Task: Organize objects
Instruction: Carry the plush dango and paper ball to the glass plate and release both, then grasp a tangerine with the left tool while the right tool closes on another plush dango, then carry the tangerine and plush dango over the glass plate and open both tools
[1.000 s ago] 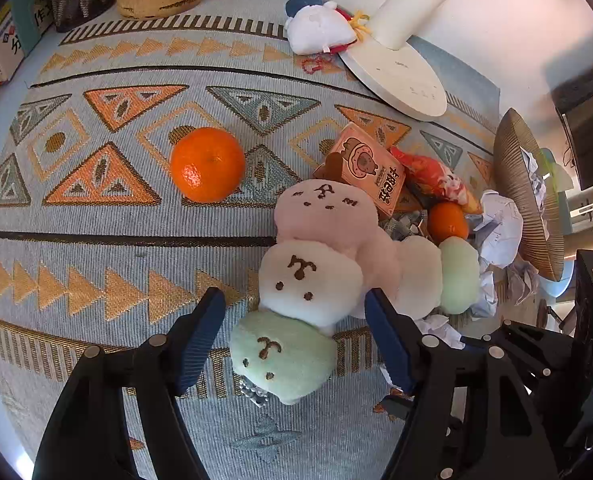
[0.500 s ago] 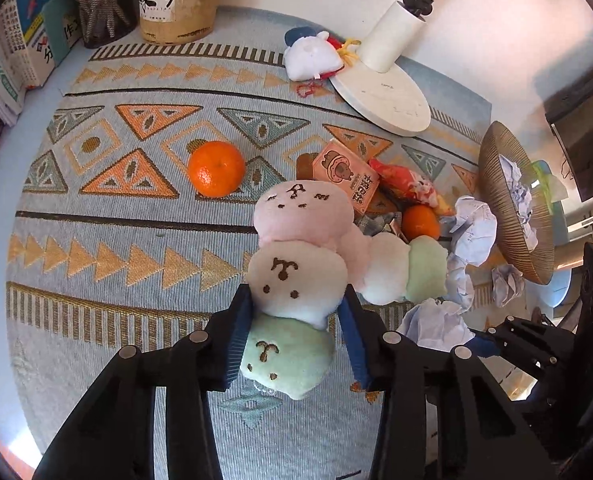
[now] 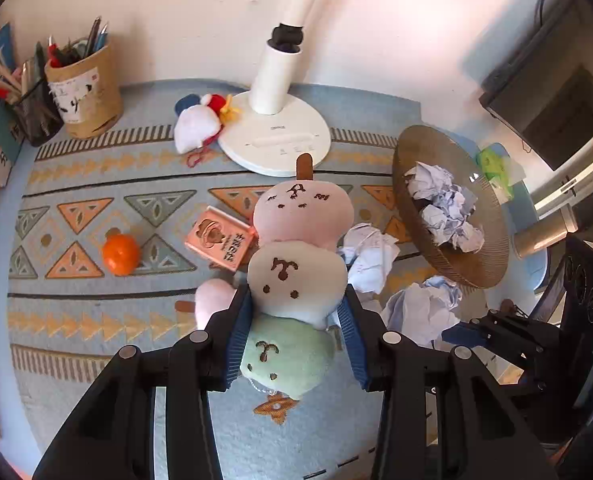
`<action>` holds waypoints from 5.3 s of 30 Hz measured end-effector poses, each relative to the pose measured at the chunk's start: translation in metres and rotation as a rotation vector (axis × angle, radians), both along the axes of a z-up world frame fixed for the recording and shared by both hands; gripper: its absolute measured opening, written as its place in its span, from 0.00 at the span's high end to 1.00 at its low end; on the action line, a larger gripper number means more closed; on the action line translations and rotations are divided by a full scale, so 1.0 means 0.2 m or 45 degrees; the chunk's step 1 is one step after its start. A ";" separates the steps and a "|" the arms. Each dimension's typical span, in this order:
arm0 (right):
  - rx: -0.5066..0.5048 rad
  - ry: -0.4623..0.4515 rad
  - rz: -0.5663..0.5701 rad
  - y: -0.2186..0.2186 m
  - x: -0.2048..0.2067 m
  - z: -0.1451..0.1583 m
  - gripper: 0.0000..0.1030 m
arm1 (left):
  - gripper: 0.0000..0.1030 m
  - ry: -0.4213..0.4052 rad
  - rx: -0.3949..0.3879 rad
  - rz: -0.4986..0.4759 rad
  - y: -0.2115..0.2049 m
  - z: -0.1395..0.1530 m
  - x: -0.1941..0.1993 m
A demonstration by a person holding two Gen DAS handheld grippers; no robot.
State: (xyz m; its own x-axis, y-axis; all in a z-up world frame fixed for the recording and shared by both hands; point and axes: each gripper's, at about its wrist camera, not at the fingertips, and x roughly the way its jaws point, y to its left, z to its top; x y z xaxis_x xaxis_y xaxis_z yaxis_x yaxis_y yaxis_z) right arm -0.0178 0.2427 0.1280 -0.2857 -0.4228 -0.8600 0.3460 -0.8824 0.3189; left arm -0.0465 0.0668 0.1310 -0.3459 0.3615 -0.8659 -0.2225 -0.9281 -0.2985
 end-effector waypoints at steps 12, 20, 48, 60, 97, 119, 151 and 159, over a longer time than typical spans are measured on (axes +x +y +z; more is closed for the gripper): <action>0.017 0.057 -0.410 0.61 -0.17 0.11 0.57 | 0.61 0.125 0.062 -0.229 0.59 0.21 -0.13; 0.029 -0.062 -0.613 0.89 -0.29 0.01 0.57 | 0.61 0.153 0.029 -0.360 0.91 0.21 -0.20; 0.076 -0.044 -0.643 0.88 -0.26 0.03 0.32 | 0.39 0.019 0.011 -0.259 0.88 0.14 -0.20; 0.119 -0.001 -0.497 0.60 -0.19 0.08 0.32 | 0.39 0.024 0.038 -0.093 0.51 0.17 -0.09; 0.541 0.051 0.475 -0.68 -0.16 -0.37 0.32 | 0.33 -0.233 -0.012 0.225 -0.68 -0.40 -0.30; 0.283 -0.280 0.344 -0.60 -0.16 -0.51 0.41 | 0.66 -0.131 -0.066 0.169 -0.69 -0.43 -0.33; 0.086 0.106 -0.054 0.03 -0.08 0.09 0.54 | 0.66 0.162 -0.055 0.026 -0.11 0.15 -0.15; 0.042 0.177 -0.362 0.55 -0.13 0.26 0.54 | 0.66 0.255 -0.043 -0.233 0.48 0.32 -0.23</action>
